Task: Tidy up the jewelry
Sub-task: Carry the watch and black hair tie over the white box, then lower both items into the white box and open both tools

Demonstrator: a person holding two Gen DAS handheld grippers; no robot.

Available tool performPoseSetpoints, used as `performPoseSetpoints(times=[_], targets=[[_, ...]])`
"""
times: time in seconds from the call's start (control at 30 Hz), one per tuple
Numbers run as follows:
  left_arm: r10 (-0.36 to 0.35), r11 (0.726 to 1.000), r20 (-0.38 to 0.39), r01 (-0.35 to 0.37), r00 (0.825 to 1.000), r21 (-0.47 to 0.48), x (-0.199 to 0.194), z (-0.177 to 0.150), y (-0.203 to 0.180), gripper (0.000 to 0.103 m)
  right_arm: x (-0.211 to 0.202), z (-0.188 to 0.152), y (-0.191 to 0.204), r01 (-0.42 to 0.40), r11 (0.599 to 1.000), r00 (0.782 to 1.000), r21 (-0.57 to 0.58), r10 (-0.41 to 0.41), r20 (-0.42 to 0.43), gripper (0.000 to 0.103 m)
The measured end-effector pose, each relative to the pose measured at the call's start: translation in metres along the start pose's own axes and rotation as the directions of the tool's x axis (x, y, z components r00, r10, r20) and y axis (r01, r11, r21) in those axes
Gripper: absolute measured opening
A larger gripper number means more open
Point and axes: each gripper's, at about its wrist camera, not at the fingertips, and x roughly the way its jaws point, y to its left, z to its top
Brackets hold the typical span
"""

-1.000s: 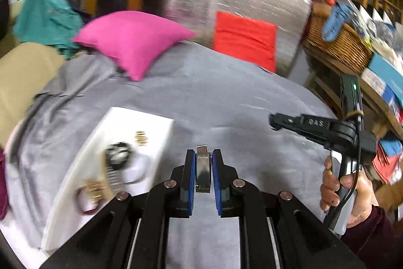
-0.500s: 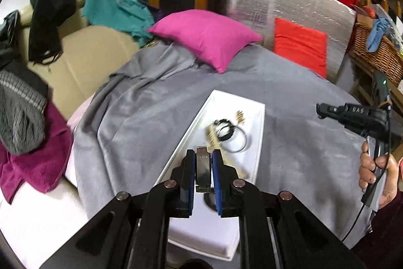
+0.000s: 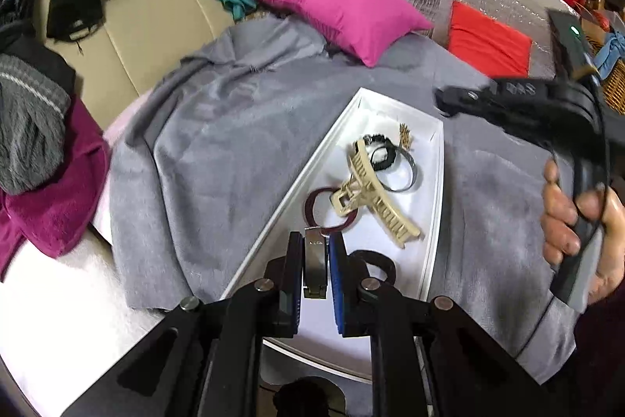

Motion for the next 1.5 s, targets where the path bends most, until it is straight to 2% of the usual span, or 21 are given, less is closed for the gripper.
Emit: performPoseSetpoints(times=[0.17,0.47,0.8,1.1,1.23,1.37,1.5], targets=[[-0.017,1.000,-0.009,0.017,1.000,0.005,0.006,0.003,0.003,0.013,0.035,0.007,0.013,0.026,0.999,0.999,-0.025,-0.027,-0.044,0.011],[-0.023,1.000,-0.048,0.023,0.999,-0.008,0.022,0.003,0.008,0.013,0.091,0.012,0.012,0.119,0.991,0.984,-0.059,-0.126,-0.123,0.011],[-0.012,0.999,-0.065,0.010,0.998,-0.040,0.033,0.009,0.007,0.013,0.119,0.018,0.009,0.191,0.977,0.961,-0.092,-0.206,-0.185,0.011],[-0.023,0.998,-0.086,0.018,0.996,-0.061,0.033,0.003,0.018,0.014,0.131,0.019,0.001,0.197,0.979,0.952,-0.059,-0.205,-0.228,0.013],[-0.053,0.996,-0.101,0.046,0.994,-0.071,0.032,0.002,0.021,0.014,0.133,0.019,-0.001,0.202,0.979,0.948,-0.034,-0.204,-0.244,0.014],[-0.071,0.996,-0.114,0.064,0.991,-0.069,0.032,0.002,0.019,0.014,0.132,0.019,-0.002,0.180,0.984,0.951,-0.005,-0.175,-0.254,0.022],[-0.114,0.992,-0.150,0.105,0.982,-0.071,0.035,-0.003,0.016,0.014,0.124,0.021,-0.001,0.167,0.986,0.960,-0.003,-0.163,-0.227,0.040]])
